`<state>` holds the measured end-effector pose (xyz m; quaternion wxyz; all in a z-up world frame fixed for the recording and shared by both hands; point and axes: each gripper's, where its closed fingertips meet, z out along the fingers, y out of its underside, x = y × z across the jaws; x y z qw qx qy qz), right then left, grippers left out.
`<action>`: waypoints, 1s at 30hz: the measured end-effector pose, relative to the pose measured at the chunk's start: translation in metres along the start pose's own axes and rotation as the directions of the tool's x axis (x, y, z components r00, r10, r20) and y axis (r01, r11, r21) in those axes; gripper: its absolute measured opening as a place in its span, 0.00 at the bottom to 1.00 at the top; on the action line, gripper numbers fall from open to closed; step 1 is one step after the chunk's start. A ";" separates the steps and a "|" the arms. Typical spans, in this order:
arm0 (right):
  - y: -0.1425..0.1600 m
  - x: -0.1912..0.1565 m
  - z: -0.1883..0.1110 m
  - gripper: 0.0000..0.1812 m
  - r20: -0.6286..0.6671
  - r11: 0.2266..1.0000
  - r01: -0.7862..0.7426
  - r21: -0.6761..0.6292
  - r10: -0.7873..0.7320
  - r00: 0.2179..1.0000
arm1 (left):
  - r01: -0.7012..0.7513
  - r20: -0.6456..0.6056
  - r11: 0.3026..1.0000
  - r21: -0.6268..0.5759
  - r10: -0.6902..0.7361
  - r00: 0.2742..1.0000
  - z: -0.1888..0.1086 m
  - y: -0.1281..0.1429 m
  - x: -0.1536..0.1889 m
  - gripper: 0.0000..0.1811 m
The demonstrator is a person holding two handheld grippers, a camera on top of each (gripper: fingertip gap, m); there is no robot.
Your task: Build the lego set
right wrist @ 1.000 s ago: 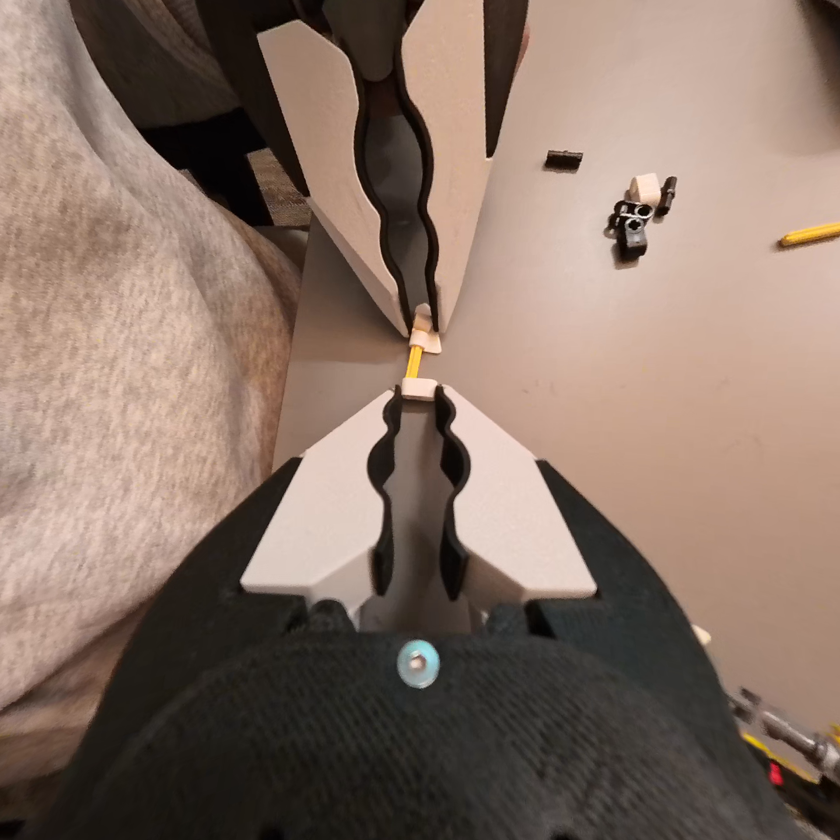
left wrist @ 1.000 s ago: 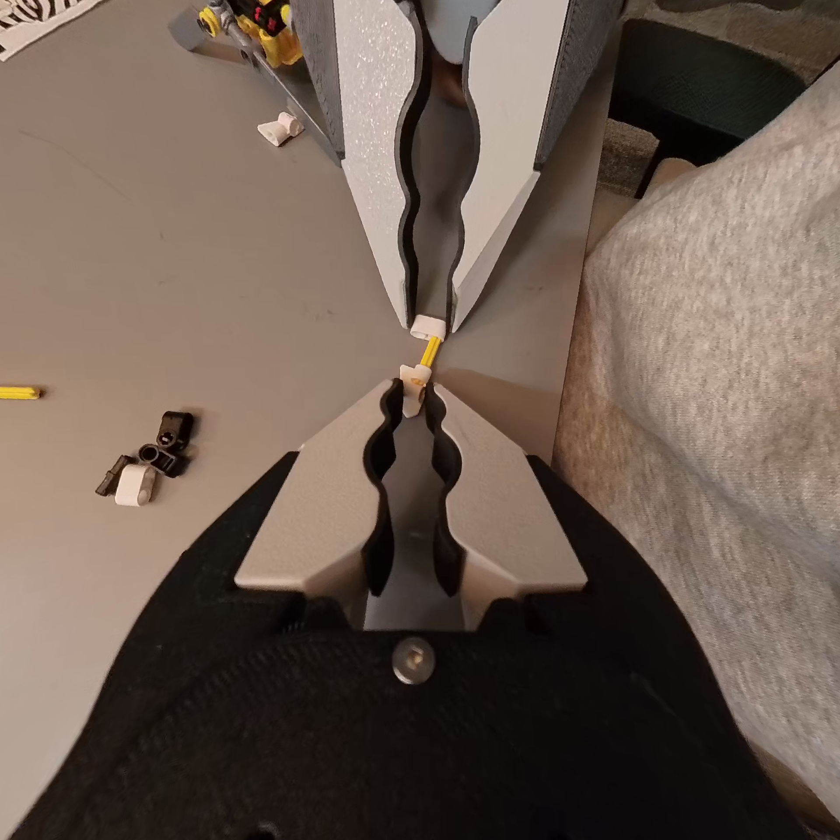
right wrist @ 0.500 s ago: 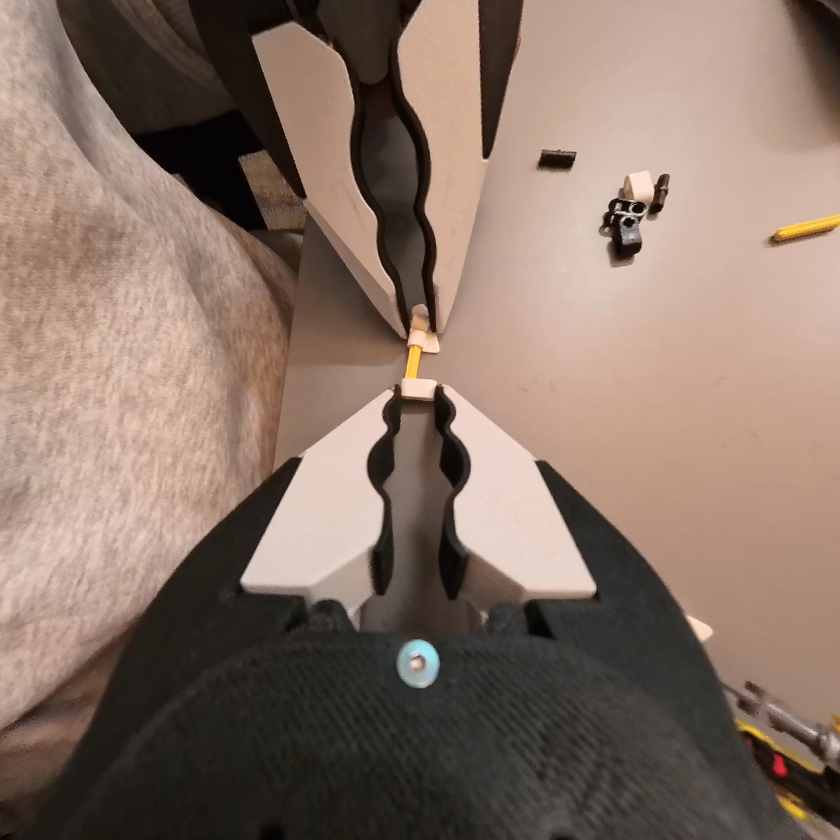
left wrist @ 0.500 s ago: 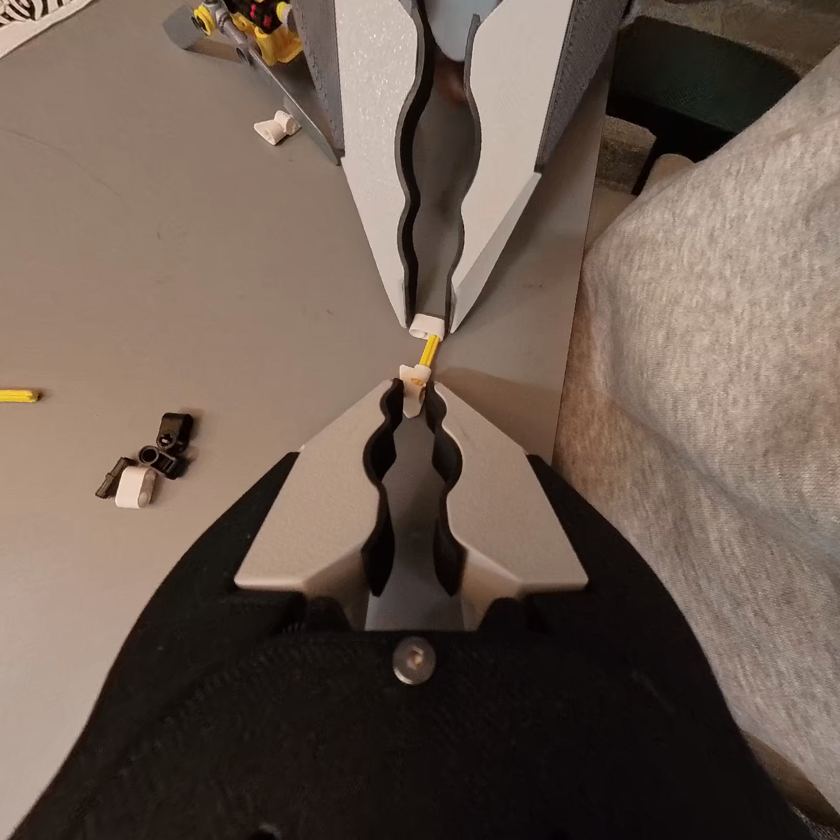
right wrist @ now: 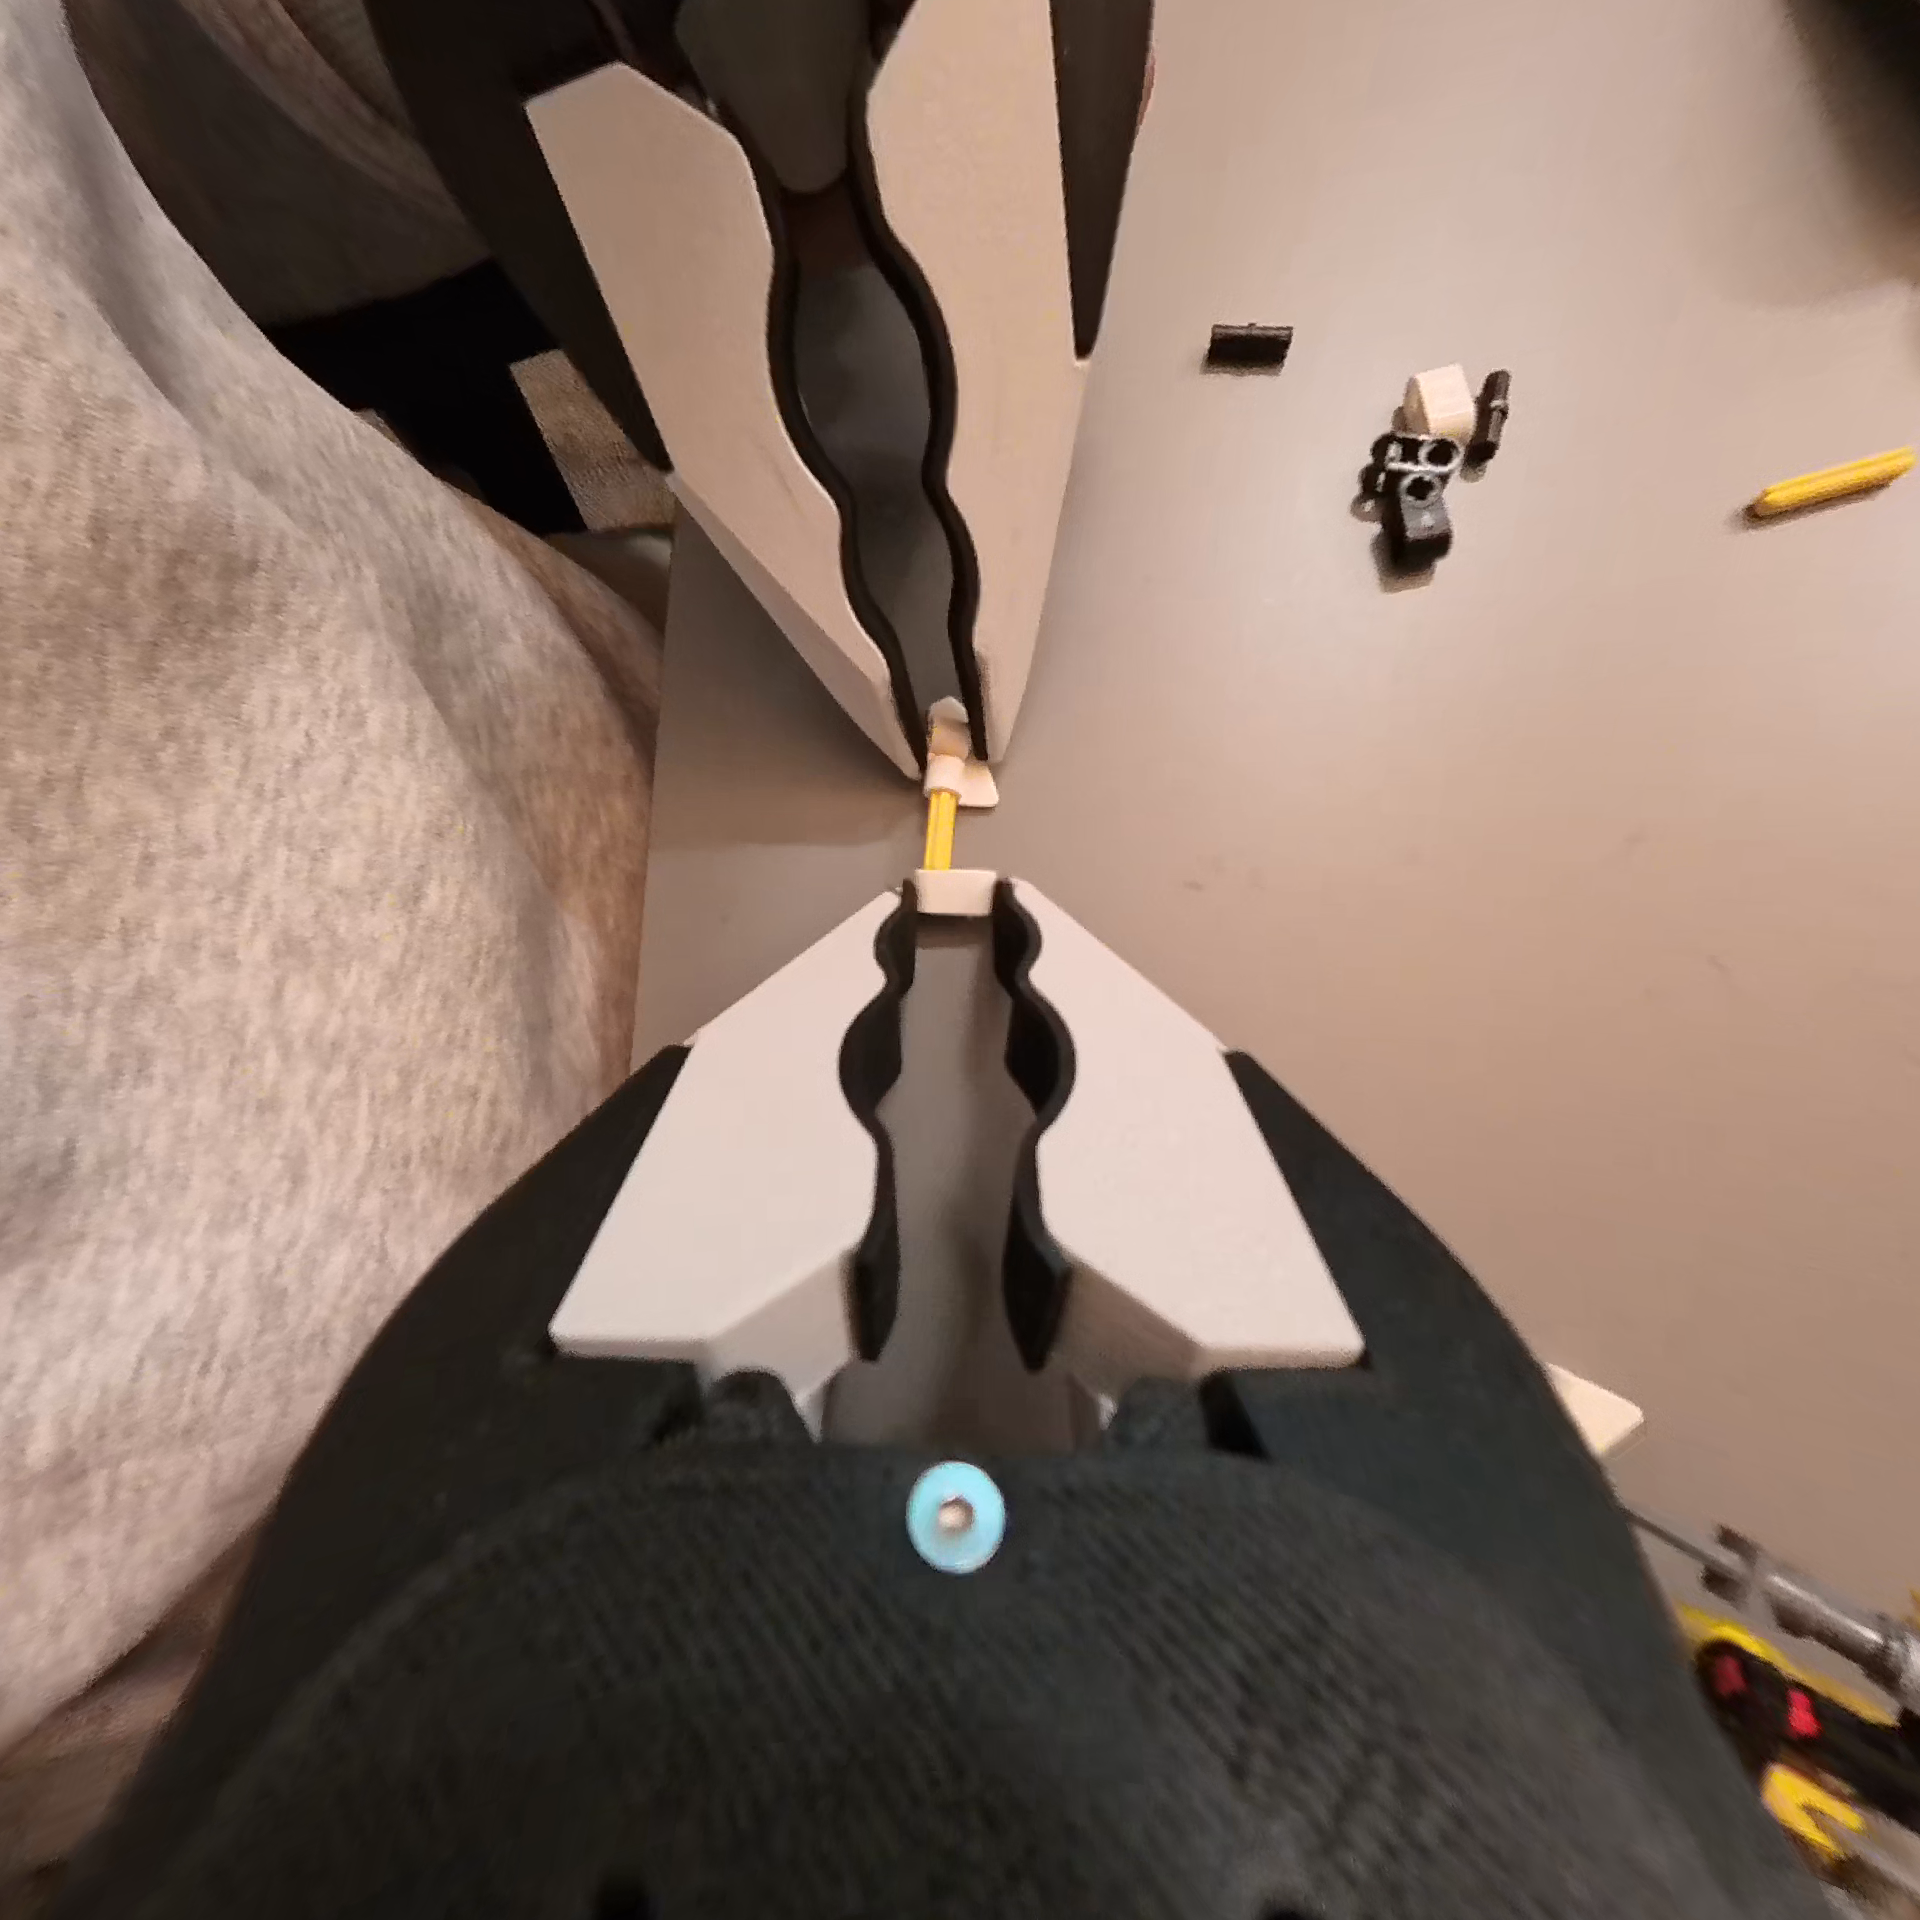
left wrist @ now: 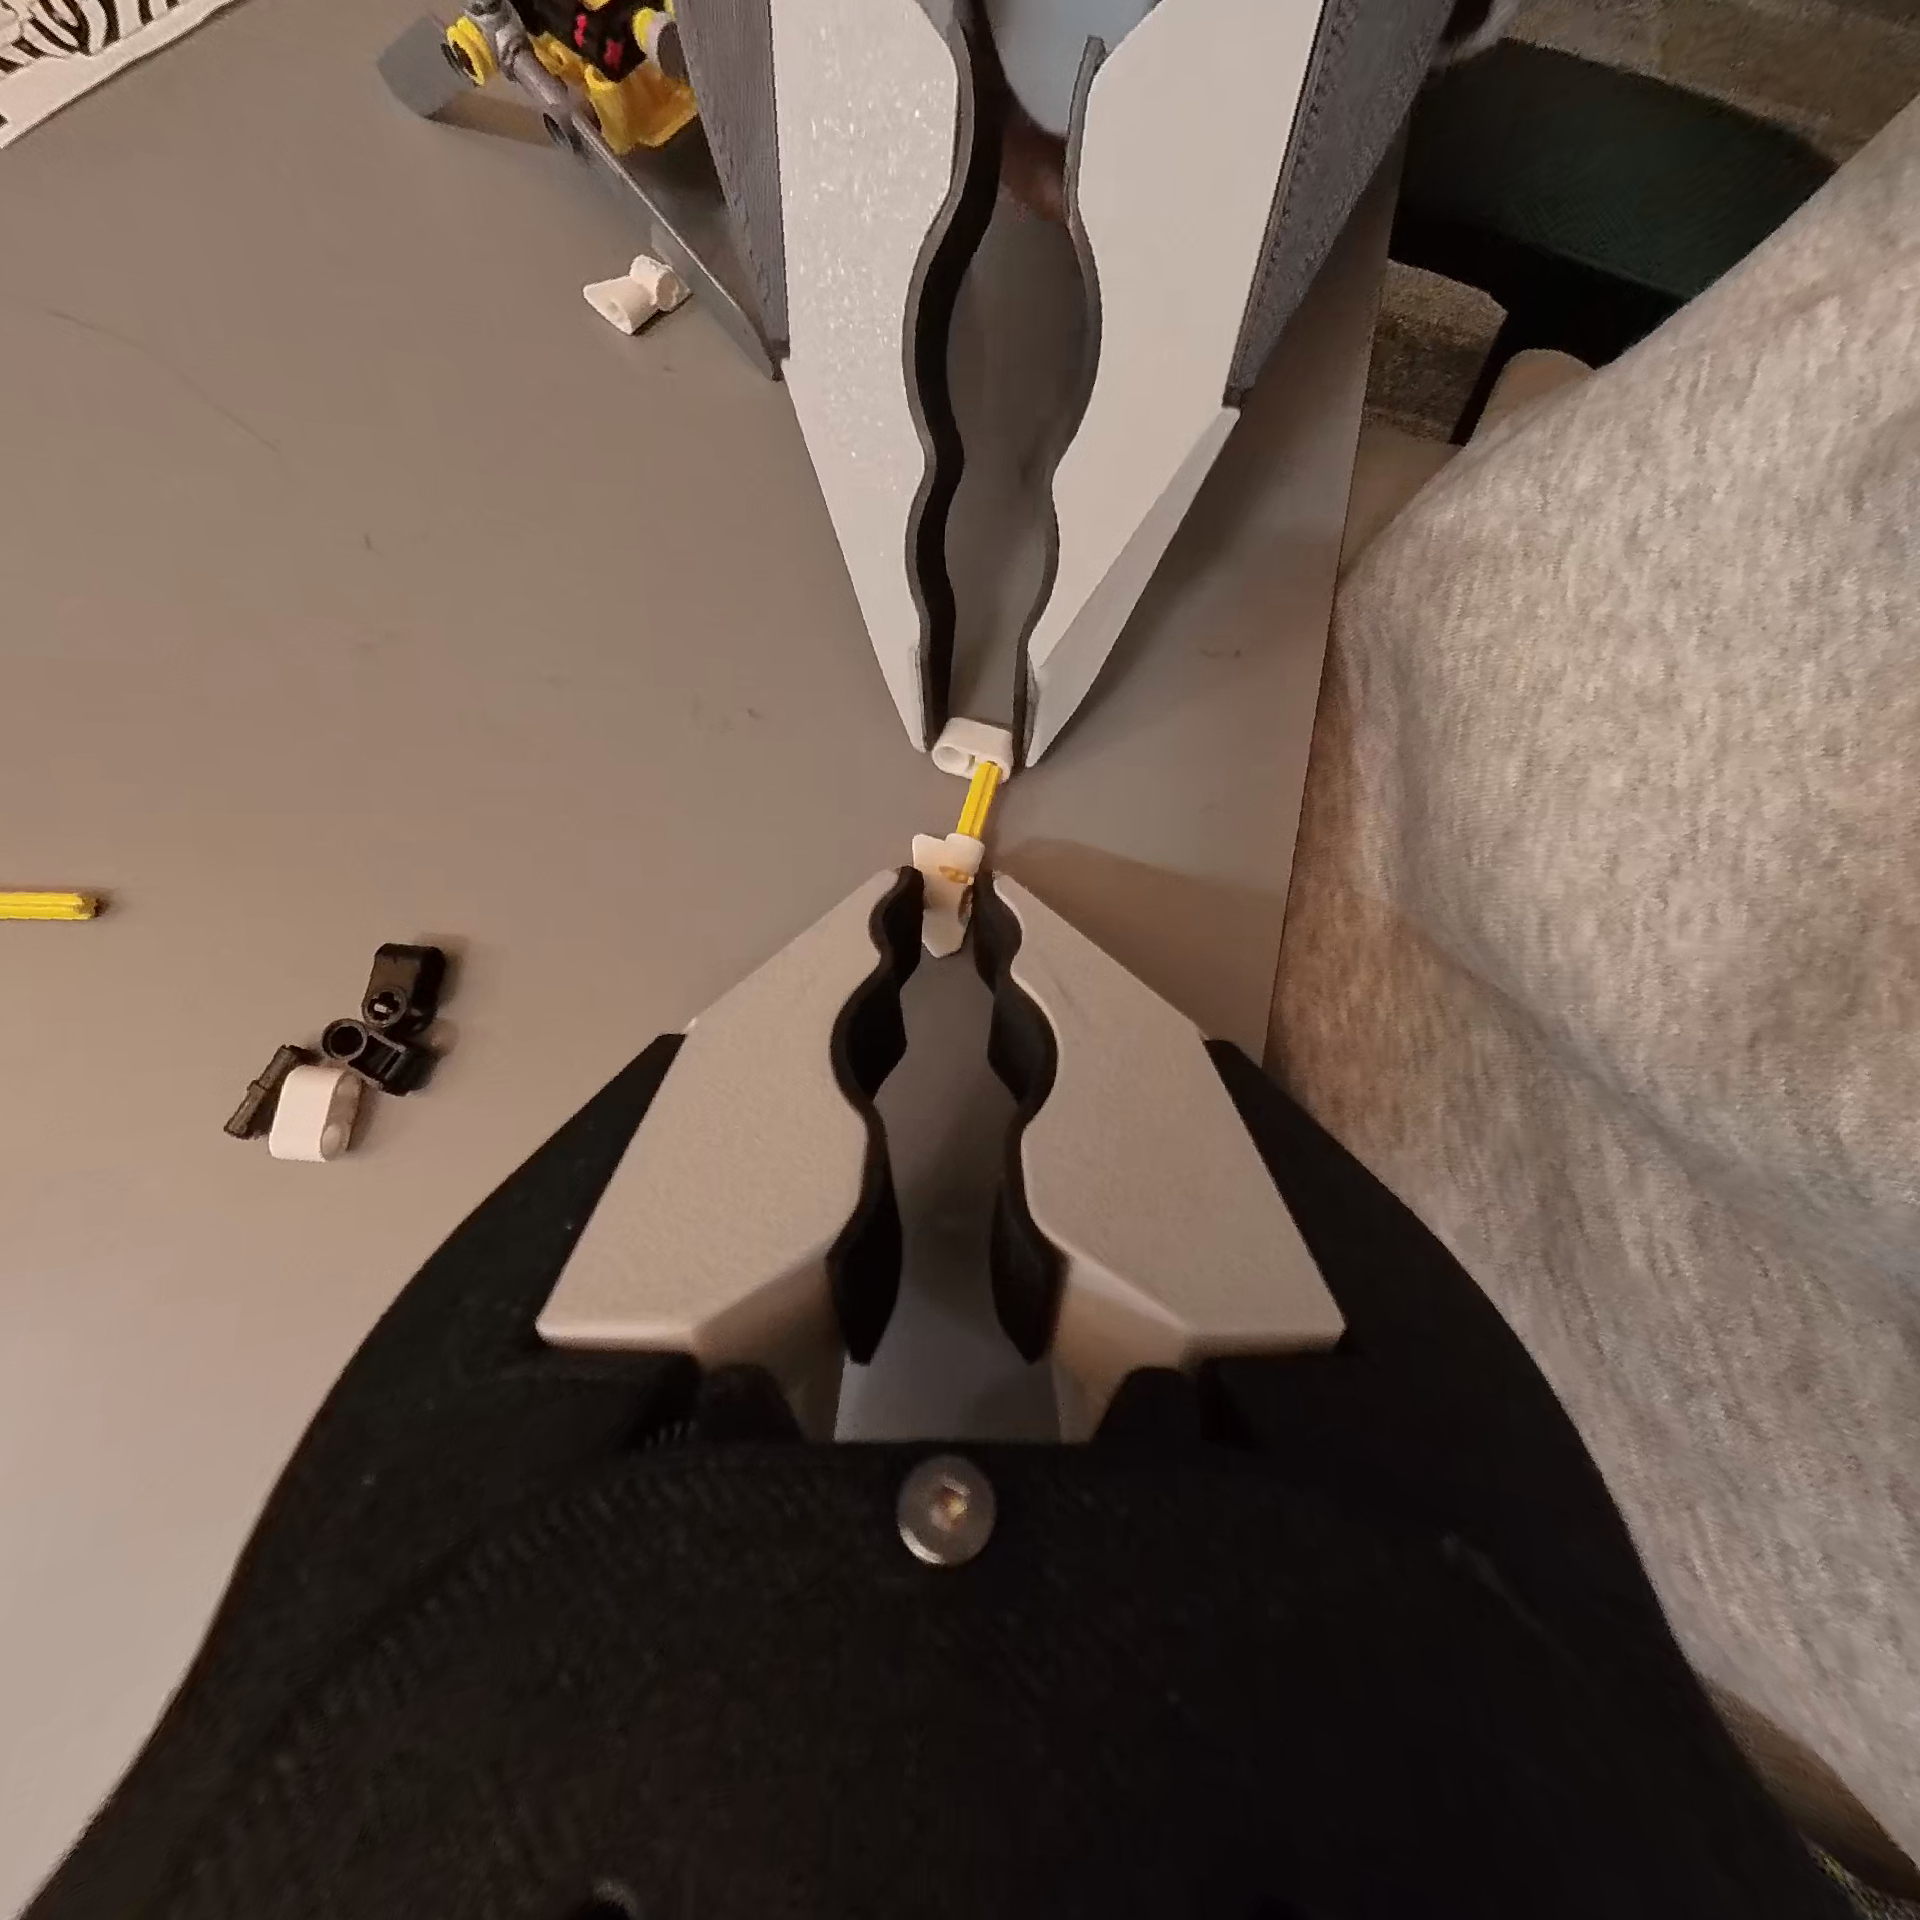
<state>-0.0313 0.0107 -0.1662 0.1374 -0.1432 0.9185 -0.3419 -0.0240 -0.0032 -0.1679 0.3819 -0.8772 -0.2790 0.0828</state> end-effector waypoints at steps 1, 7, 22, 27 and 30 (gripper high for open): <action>0.000 0.000 0.000 0.07 -0.008 1.000 -0.001 -0.030 0.001 1.000 | -0.003 0.005 1.000 0.000 0.003 1.000 0.000 0.000 0.000 0.04; 0.003 -0.001 -0.002 0.07 -0.057 0.974 -0.009 -0.228 -0.004 0.998 | -0.010 0.011 1.000 -0.001 0.010 1.000 0.001 0.000 0.001 0.05; 0.002 -0.001 -0.003 0.07 0.071 0.965 -0.008 -0.263 0.028 0.997 | -0.027 0.019 1.000 -0.002 0.027 0.999 0.002 0.000 0.003 0.05; 0.002 -0.001 -0.002 0.07 0.092 0.982 -0.003 -0.188 0.021 0.996 | -0.019 0.013 1.000 -0.002 0.019 1.000 0.002 0.000 0.002 0.05; 0.003 -0.001 -0.002 0.07 0.071 0.991 -0.028 -0.129 0.038 0.997 | -0.017 0.011 1.000 -0.002 0.017 1.000 0.002 0.000 0.002 0.05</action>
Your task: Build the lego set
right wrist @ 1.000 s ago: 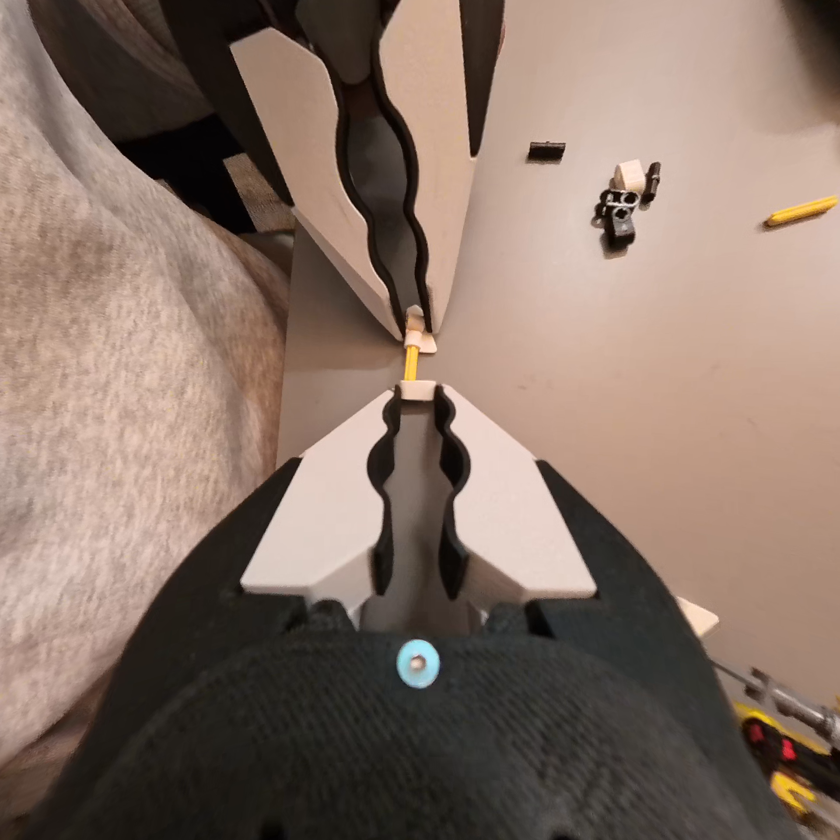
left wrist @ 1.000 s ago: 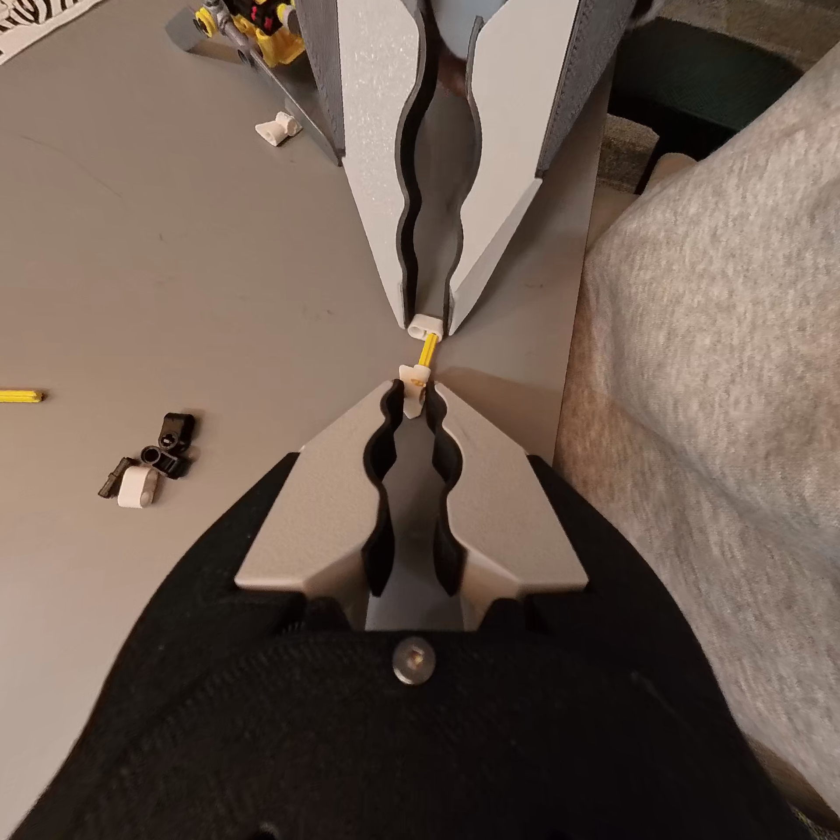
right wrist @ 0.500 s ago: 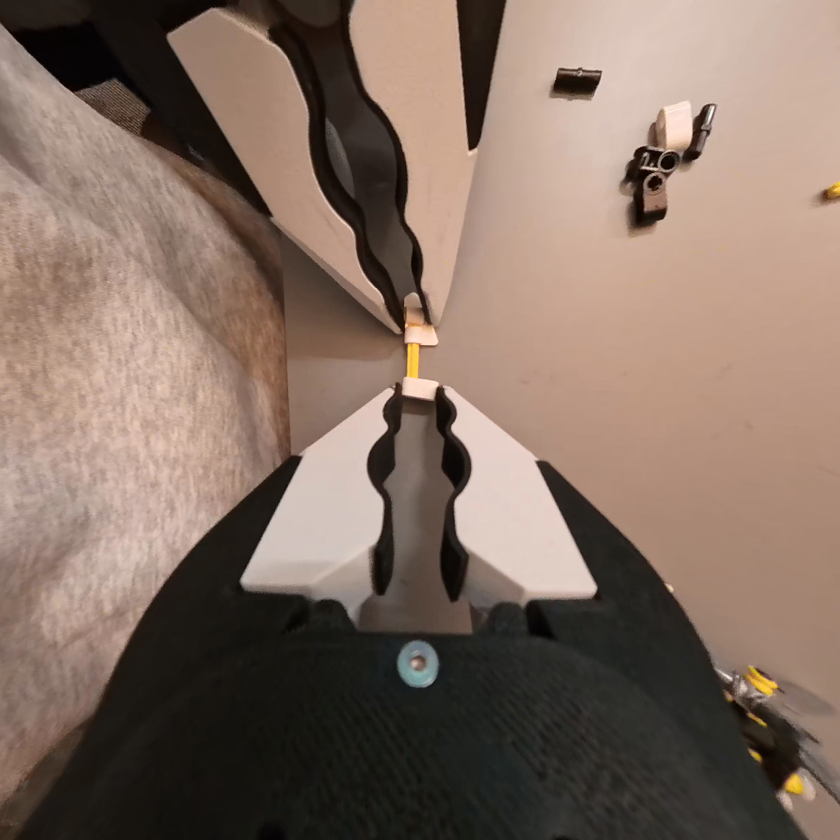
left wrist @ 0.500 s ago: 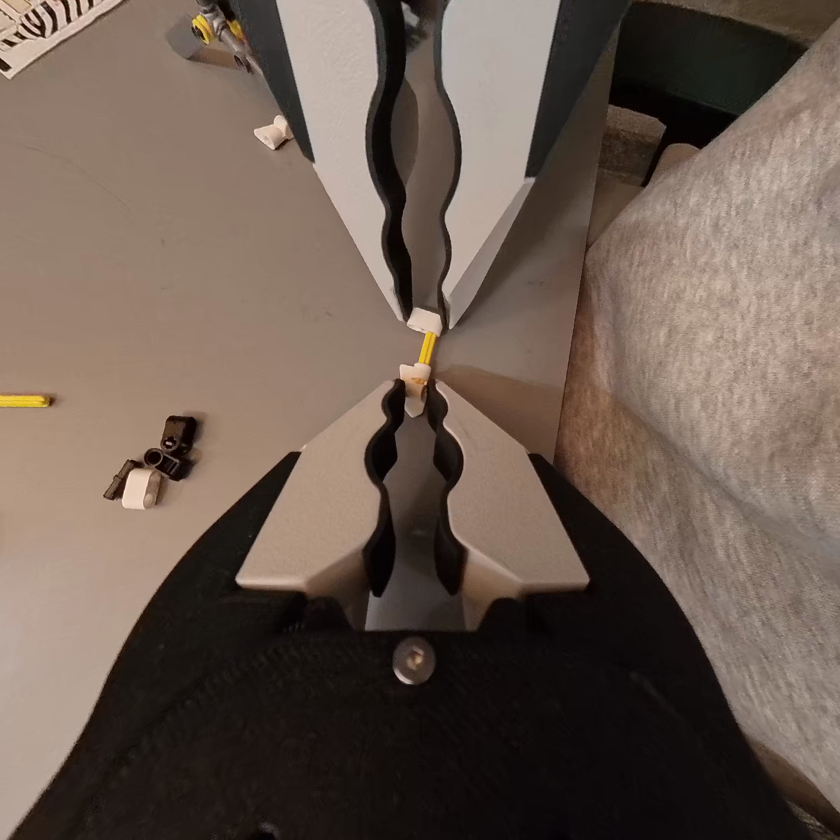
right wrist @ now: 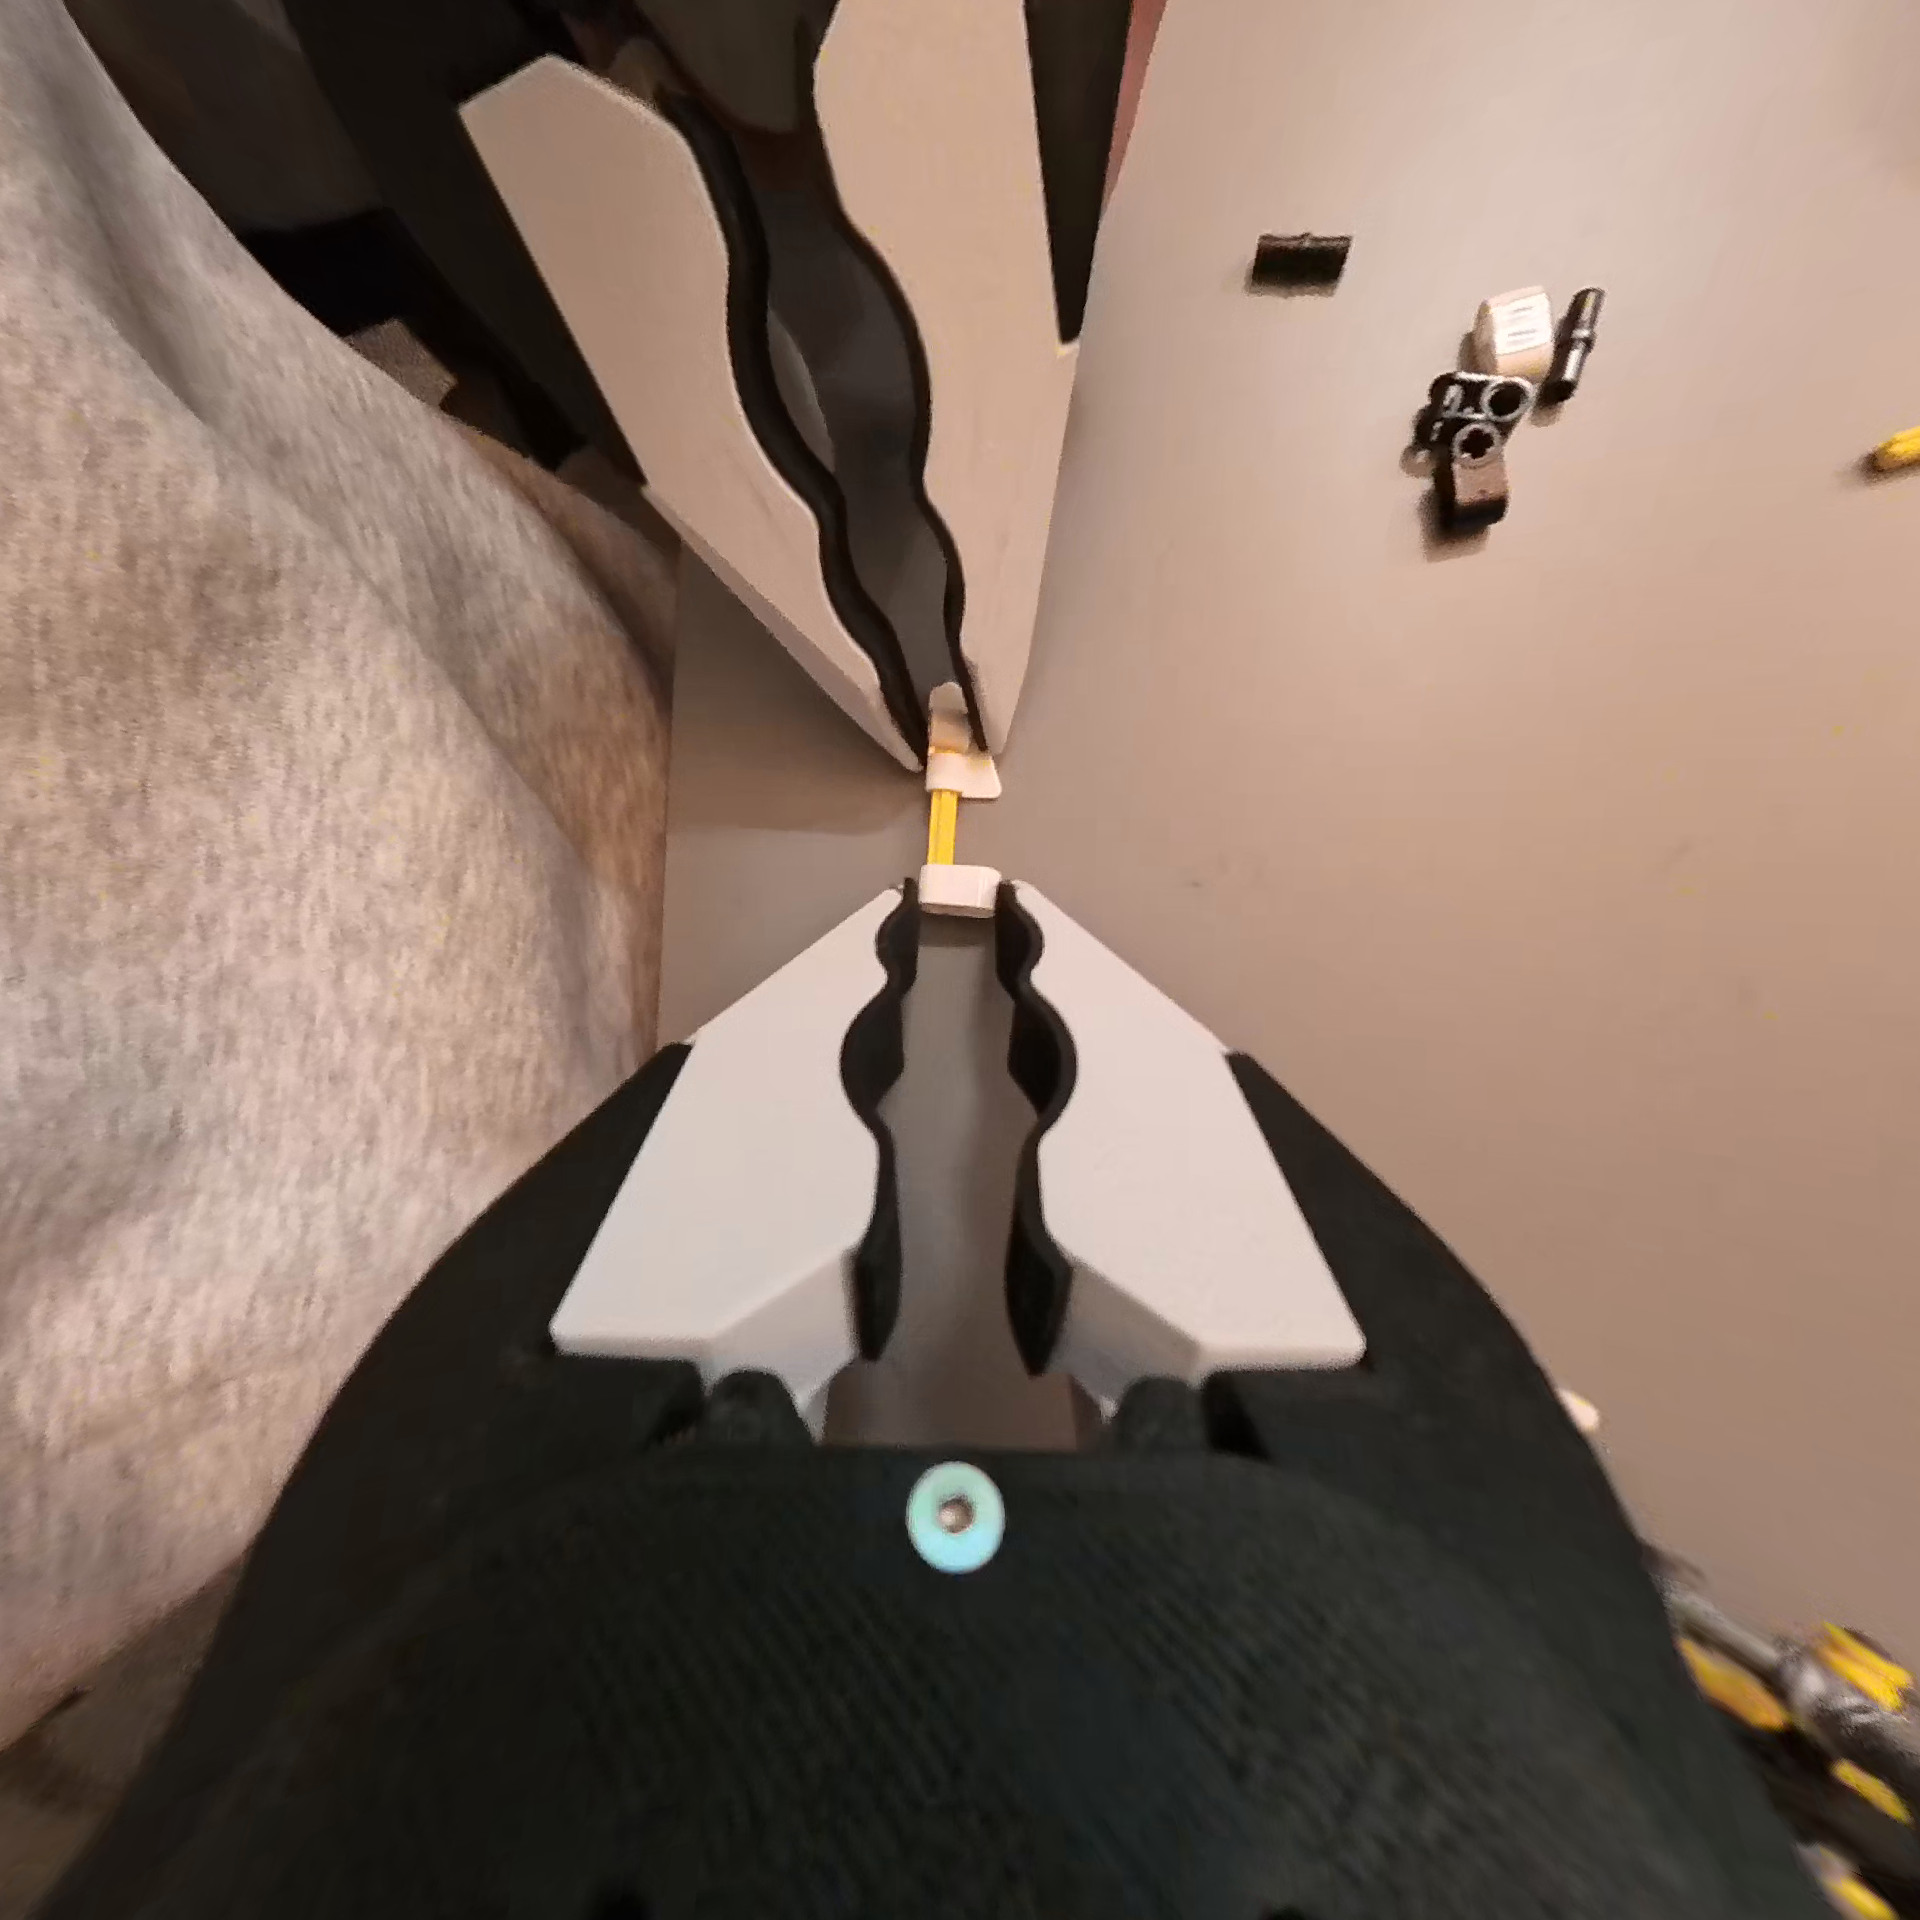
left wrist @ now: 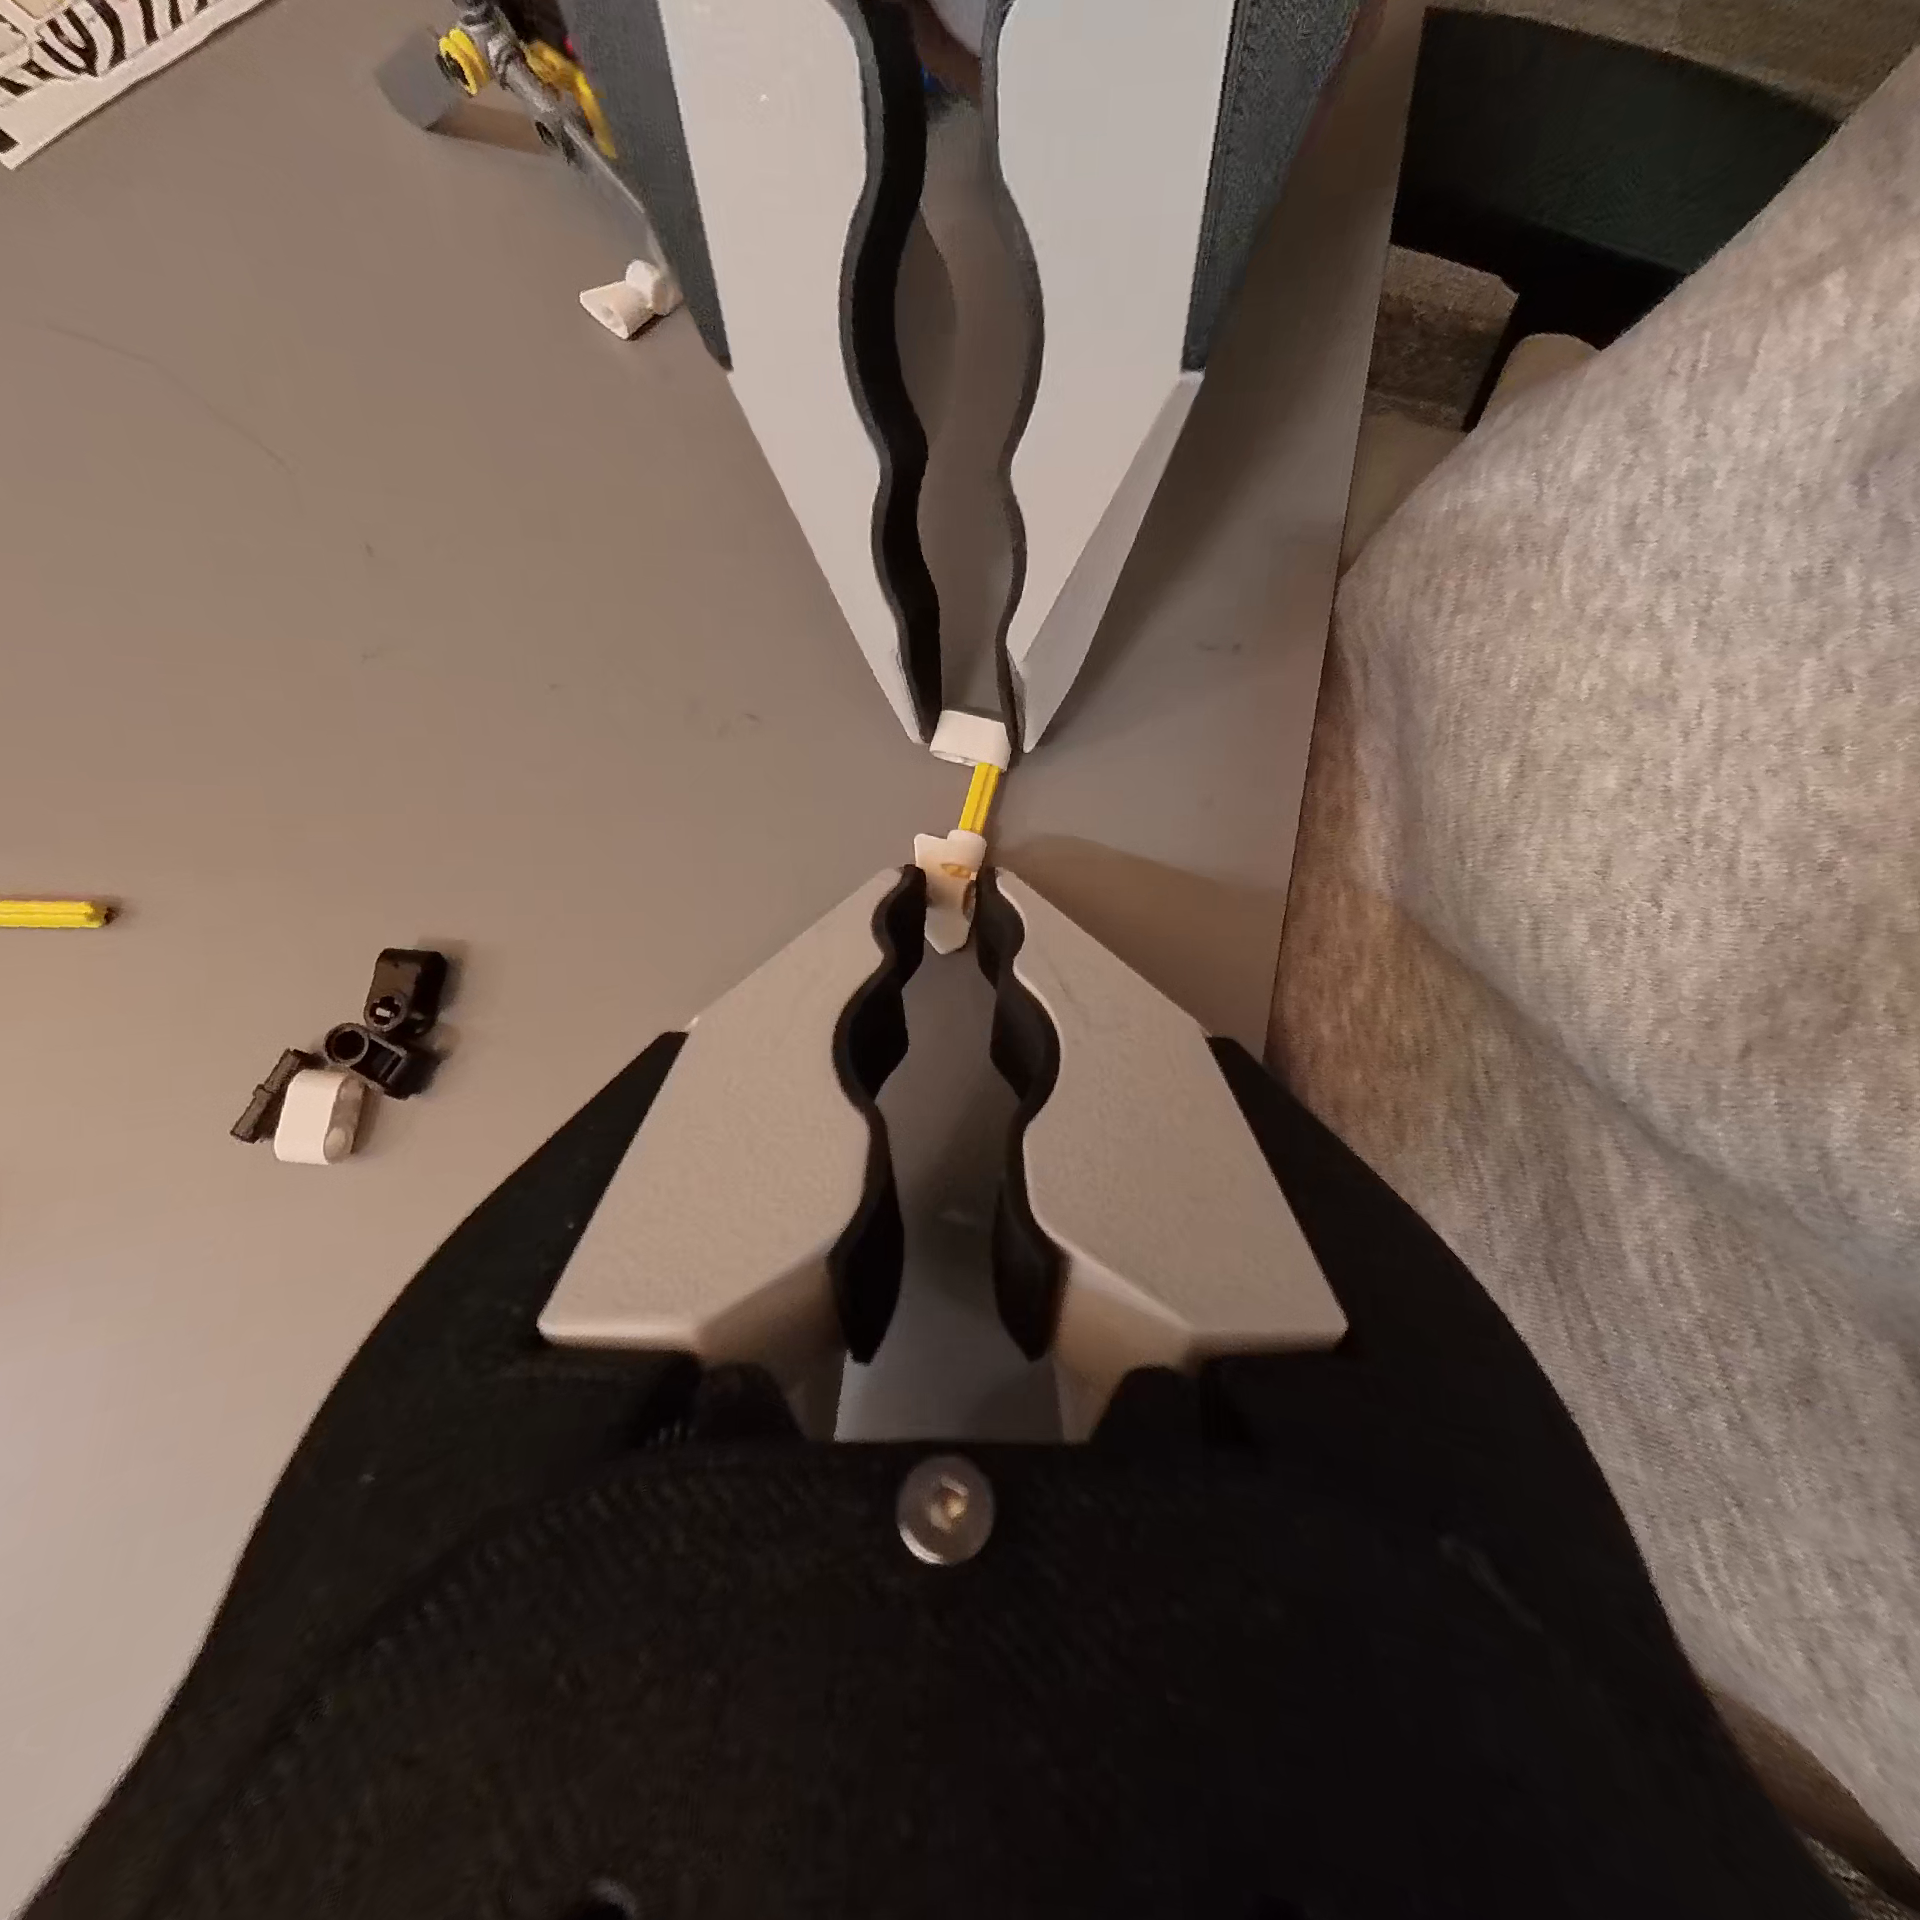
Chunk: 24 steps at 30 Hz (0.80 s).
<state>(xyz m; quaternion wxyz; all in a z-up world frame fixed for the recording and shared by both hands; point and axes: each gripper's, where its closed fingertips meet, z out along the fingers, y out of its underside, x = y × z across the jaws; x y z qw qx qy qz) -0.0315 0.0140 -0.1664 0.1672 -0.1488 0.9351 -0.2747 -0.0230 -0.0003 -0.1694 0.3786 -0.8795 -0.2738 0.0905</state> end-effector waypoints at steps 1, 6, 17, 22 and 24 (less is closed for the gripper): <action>0.000 0.000 0.000 0.07 -0.007 1.000 -0.008 0.020 0.008 1.000 | 0.001 -0.001 1.000 0.000 -0.001 1.000 0.000 0.000 0.000 0.05; 0.000 0.000 0.000 0.07 -0.031 0.998 0.021 0.051 -0.020 0.999 | 0.006 -0.005 1.000 0.000 -0.006 1.000 0.000 0.000 0.000 0.05; 0.000 0.001 0.000 0.07 -0.028 0.996 0.005 0.083 -0.003 1.000 | 0.014 -0.011 1.000 0.000 -0.014 1.000 0.000 0.000 -0.002 0.05; -0.001 0.001 0.000 0.07 -0.010 0.994 -0.018 0.105 0.019 1.000 | 0.026 -0.020 1.000 0.000 -0.026 0.999 0.000 0.000 -0.003 0.05; -0.001 0.001 0.000 0.07 -0.003 0.993 -0.030 0.111 0.030 1.000 | 0.026 -0.020 1.000 0.000 -0.026 0.999 -0.001 0.000 -0.003 0.05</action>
